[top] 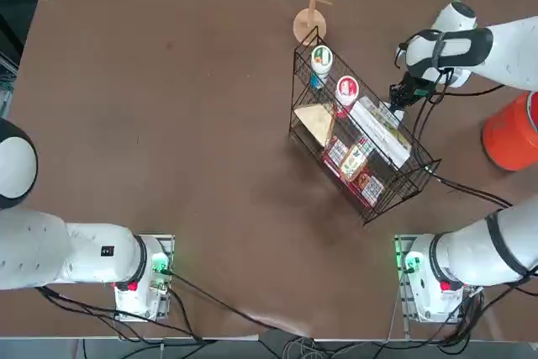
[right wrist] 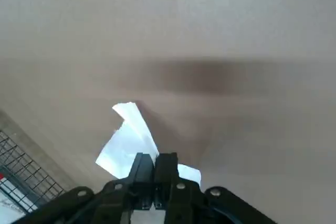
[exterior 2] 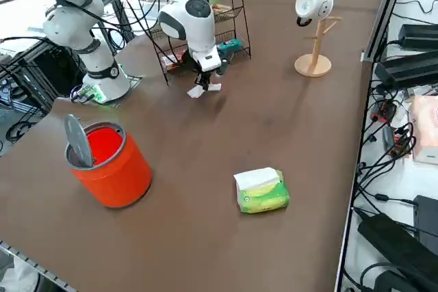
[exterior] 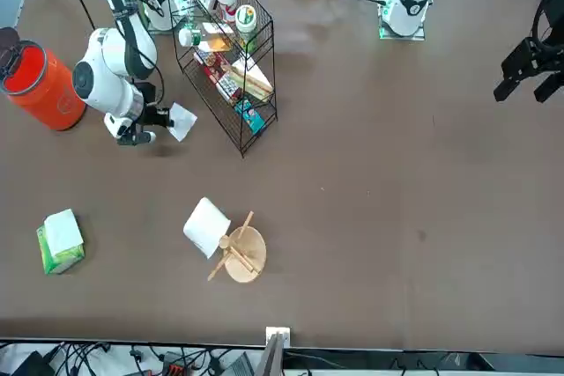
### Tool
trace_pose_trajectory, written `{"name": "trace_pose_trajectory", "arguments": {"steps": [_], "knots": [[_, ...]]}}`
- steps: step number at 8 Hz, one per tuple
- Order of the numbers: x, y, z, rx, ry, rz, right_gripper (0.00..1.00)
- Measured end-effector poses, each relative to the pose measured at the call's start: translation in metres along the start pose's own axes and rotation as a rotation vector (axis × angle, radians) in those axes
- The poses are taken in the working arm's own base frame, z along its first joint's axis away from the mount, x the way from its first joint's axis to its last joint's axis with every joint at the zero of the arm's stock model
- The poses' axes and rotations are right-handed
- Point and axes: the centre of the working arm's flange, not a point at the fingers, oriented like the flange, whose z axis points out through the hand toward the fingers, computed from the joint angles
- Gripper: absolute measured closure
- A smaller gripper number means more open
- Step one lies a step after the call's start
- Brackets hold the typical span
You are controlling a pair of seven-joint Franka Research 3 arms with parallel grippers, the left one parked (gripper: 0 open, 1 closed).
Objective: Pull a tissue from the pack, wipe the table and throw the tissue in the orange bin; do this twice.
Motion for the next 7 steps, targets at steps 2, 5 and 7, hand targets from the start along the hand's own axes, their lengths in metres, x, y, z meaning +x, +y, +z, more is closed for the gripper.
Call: {"name": "trace_pose_trajectory", "arguments": {"steps": [2, 5, 7], "knots": [[-0.001, -0.001, 0.002, -0.001, -0.004, -0.005, 0.98], [-0.004, -0.011, 0.007, -0.005, -0.015, -0.030, 0.98], [-0.008, -0.020, 0.014, -0.016, -0.002, -0.051, 0.98]]}}
